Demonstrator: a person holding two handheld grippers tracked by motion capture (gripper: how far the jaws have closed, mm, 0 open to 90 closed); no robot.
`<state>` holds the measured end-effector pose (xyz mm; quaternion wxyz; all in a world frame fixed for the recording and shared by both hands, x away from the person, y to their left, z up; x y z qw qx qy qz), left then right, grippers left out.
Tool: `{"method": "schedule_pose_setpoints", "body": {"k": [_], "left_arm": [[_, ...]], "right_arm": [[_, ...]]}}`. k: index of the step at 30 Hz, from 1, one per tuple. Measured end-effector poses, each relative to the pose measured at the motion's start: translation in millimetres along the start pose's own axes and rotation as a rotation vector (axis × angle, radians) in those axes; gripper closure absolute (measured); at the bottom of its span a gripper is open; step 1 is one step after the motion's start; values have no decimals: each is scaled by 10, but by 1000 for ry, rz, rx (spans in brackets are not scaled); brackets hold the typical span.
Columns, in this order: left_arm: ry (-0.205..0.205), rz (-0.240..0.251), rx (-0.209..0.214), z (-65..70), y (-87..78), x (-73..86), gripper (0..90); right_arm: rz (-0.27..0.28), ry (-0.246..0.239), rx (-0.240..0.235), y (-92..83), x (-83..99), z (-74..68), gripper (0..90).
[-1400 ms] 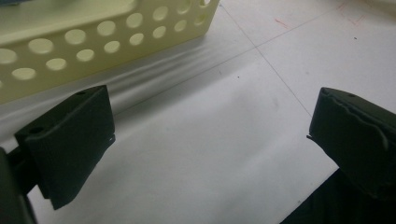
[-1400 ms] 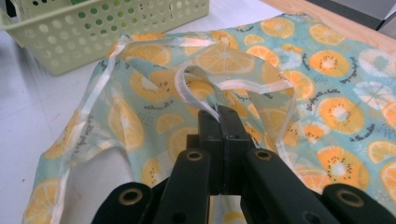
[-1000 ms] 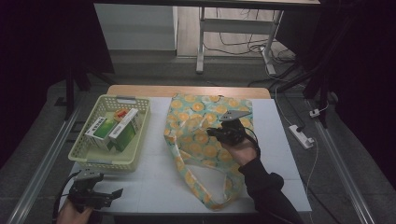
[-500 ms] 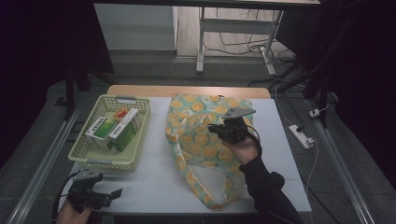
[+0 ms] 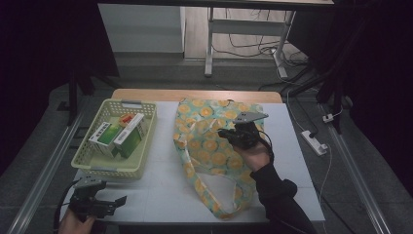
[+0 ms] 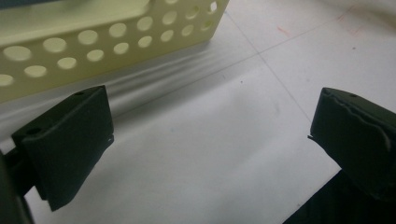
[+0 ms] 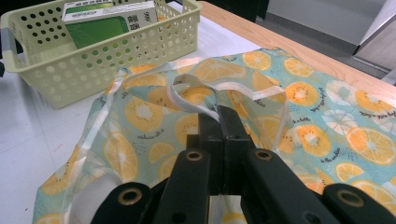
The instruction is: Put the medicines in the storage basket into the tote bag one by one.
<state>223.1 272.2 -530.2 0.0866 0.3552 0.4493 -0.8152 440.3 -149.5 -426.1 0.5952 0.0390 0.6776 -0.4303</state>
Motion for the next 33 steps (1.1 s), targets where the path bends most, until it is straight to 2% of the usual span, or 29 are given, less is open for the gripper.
{"method": "schedule_pose_setpoints", "body": {"k": [6, 13, 25, 29, 33], "left_arm": [[-18, 44, 16, -5, -32, 4, 0], [-6, 74, 16, 4, -79, -23, 0], [60, 101, 9, 42, -199, -117, 0], [66, 117, 9, 24, -231, -149, 0], [66, 138, -10, 0, -276, -184, 0]], "right_arm": [[0, 1, -3, 2, 6, -4, 899], [0, 3, -7, -2, 5, -7, 899], [5, 4, -11, -19, -1, -5, 899], [6, 3, -12, -22, -2, -4, 899], [2, 4, -12, -18, 2, 0, 897]]}}
Point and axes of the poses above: each handheld gripper's, and its own axes: y roughly forward along the jaws, x roughly out of its underside, z roughly to its right, the point moved 1 cm from there along y, roughly forward along the jaws, and after that the axes turned 9 degrees about x, right-handed, at the moved point
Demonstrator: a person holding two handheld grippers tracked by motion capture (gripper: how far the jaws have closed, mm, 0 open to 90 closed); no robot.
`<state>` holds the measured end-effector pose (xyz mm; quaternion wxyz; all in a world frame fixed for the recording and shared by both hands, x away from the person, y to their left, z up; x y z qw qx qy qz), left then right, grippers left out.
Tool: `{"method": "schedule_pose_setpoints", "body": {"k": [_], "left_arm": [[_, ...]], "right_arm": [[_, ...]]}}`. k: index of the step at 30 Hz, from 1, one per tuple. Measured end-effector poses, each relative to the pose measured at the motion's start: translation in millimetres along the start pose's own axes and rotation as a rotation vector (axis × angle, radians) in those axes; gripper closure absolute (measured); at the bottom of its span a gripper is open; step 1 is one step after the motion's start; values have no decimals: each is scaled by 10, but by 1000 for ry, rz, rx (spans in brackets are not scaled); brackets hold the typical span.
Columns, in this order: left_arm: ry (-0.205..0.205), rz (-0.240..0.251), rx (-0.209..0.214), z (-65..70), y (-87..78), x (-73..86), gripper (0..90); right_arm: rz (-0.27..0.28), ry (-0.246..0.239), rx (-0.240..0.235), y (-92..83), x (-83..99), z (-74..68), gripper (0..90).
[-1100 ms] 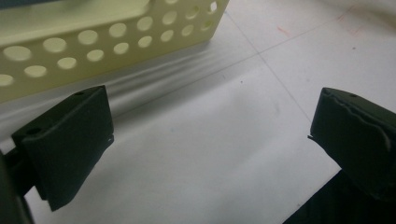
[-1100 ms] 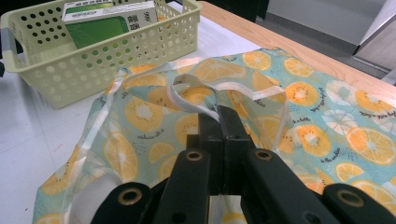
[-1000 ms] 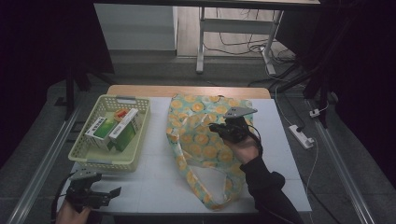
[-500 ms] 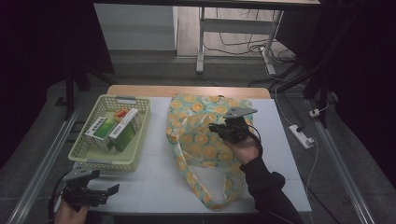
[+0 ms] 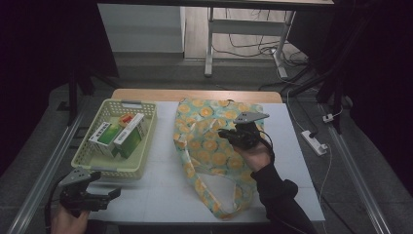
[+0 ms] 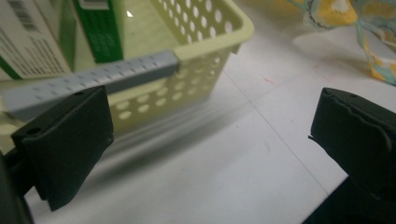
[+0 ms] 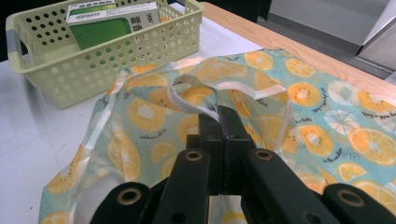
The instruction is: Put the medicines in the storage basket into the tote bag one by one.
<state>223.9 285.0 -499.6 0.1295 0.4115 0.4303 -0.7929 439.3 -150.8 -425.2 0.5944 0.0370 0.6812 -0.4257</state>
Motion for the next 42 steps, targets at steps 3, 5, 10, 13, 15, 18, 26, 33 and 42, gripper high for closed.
{"method": "schedule_pose_setpoints", "body": {"k": [3, 5, 10, 13, 15, 18, 26, 33, 42], "left_arm": [[16, 25, 1, -19, -28, -41, 0], [28, 41, 2, -27, -39, -66, 0], [40, 51, -13, -56, -31, -122, 0], [27, 66, -55, -99, -33, -159, 0], [20, 74, -60, -135, -40, -191, 0], [17, 78, -74, -185, -48, -247, 0], [-4, 54, -107, -377, -29, -400, 0], [-30, 28, -139, -584, 23, -507, 0], [-25, -26, -132, -802, 89, -627, 0]], "right_arm": [[-2, -1, 3, 5, 2, 3, 897], [-1, 0, 2, 5, 1, 3, 897], [-4, -2, -3, 5, -3, -3, 897], [-6, -1, -2, 9, 0, 0, 897], [-6, -1, -4, 15, 3, -1, 897], [-6, -6, -5, 17, 2, -6, 897], [-7, -10, -5, 9, -5, -9, 897], [-9, -11, -6, 15, -3, -9, 897], [-17, -20, -9, 31, 0, -31, 897]]}}
Point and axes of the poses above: each handheld gripper's, and its own axes: y roughly forward along the jaws, x roughly out of its underside, z roughly to its right, the point moved 1 cm from there along y, roughly forward along the jaws, and after that the axes turned 9 degrees about x, right-handed, at the moved point
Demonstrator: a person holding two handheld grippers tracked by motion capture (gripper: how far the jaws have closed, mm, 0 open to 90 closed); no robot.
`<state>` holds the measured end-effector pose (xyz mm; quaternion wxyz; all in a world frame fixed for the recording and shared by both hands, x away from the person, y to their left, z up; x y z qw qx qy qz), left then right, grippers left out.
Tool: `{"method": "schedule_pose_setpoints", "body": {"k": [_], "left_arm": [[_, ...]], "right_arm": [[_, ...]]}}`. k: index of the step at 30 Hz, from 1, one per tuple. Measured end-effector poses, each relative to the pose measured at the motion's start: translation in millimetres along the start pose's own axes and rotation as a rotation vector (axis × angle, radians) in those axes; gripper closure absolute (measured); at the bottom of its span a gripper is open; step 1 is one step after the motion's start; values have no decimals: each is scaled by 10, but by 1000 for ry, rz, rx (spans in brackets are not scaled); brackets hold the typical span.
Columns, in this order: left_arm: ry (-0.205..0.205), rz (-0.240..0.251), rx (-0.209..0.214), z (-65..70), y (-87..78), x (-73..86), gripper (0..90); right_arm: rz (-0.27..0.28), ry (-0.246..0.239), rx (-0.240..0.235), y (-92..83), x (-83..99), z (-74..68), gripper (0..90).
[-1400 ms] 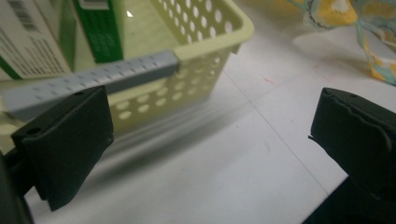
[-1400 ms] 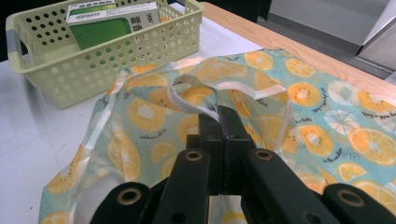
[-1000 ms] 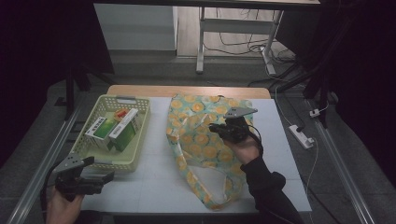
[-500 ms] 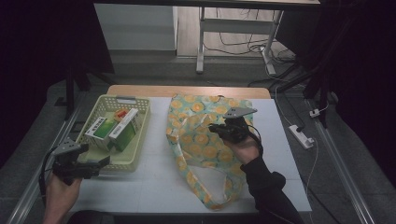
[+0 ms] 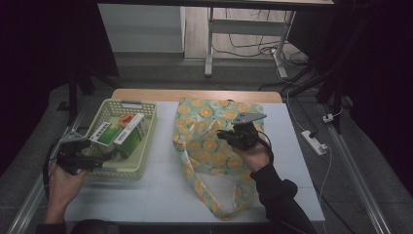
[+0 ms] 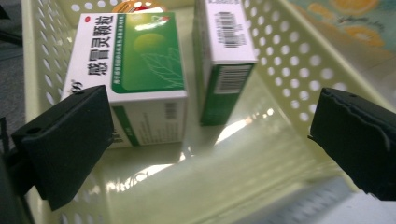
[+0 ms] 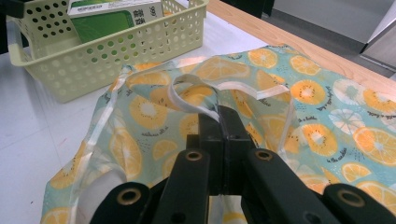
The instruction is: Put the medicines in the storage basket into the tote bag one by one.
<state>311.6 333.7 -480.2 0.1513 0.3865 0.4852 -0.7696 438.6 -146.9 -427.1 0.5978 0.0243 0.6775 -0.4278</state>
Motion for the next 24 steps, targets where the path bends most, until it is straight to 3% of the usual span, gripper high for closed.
{"method": "schedule_pose_setpoints", "body": {"k": [10, 15, 24], "left_arm": [[14, -65, -37, -238, 79, -135, 0], [2, -94, -16, -328, 147, -193, 0], [-34, -131, -30, -463, 207, -250, 2]], "right_arm": [[-3, 0, -1, 0, 0, 5, 896], [-4, -2, -2, 3, -1, 1, 896], [-6, -1, -1, 7, 4, 7, 896]]}}
Point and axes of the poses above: each handheld gripper's, and its own axes: y roughly forward along the jaws, x roughly out of its underside, z roughly to its right, the point moved 1 cm from there along y, roughly forward along the jaws, and after that the axes turned 9 degrees about x, right-handed, at the moved point
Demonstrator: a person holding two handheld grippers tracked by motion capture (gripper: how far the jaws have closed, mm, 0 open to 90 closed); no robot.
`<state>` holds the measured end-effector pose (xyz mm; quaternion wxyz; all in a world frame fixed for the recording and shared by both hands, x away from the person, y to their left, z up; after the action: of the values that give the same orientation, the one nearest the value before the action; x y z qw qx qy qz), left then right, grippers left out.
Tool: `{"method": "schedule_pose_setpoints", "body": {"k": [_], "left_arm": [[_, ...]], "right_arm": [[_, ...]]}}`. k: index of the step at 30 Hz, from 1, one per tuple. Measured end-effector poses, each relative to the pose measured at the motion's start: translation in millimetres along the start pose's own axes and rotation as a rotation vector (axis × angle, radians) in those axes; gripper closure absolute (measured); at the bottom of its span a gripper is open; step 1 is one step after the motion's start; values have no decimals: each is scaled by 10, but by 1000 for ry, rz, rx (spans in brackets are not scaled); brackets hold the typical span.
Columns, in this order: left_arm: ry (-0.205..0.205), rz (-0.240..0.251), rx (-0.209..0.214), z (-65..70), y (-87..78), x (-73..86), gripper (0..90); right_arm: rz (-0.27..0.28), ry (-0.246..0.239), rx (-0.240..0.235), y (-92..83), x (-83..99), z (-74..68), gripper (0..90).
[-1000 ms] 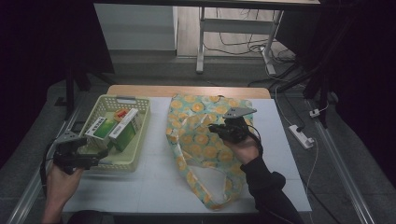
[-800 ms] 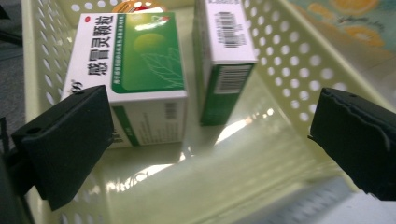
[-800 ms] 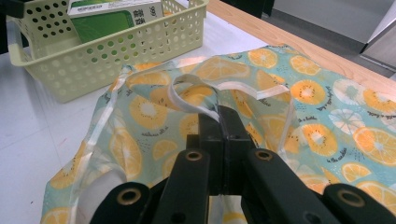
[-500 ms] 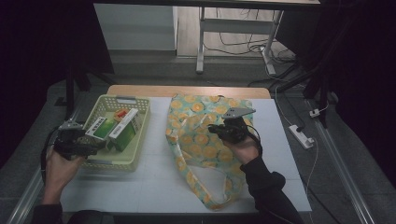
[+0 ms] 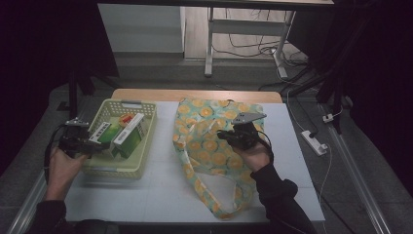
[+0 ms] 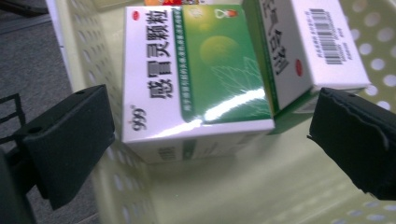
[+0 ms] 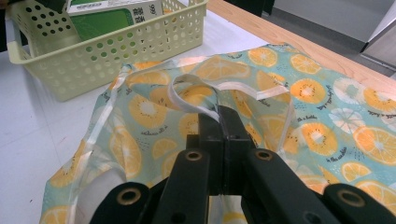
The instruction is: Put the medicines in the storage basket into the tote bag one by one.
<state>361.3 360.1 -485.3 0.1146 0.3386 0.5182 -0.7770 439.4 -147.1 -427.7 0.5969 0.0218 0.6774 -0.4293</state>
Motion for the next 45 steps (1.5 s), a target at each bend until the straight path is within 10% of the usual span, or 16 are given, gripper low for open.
{"method": "schedule_pose_setpoints", "body": {"k": [15, 27, 45], "left_arm": [[7, -132, 22, -54, 184, -155, 15], [30, -174, -64, -2, 228, -184, 77], [-87, -182, -29, -18, 215, -188, 167]], "right_arm": [[-1, -2, -1, 1, 3, 0, 896], [-2, -4, -1, -2, 3, 0, 895], [-1, 0, -1, -1, 7, 7, 895]]}}
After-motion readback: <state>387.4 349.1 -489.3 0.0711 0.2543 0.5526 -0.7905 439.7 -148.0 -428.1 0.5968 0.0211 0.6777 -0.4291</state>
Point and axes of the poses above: each handheld gripper's, and its own axes: y roughly forward along the jaws, x roughly out of its underside, z roughly to its right, the point moved 1 cm from there along y, roughly forward along the jaws, and after that the axes turned 9 degrees about x, right-handed, at the moved point
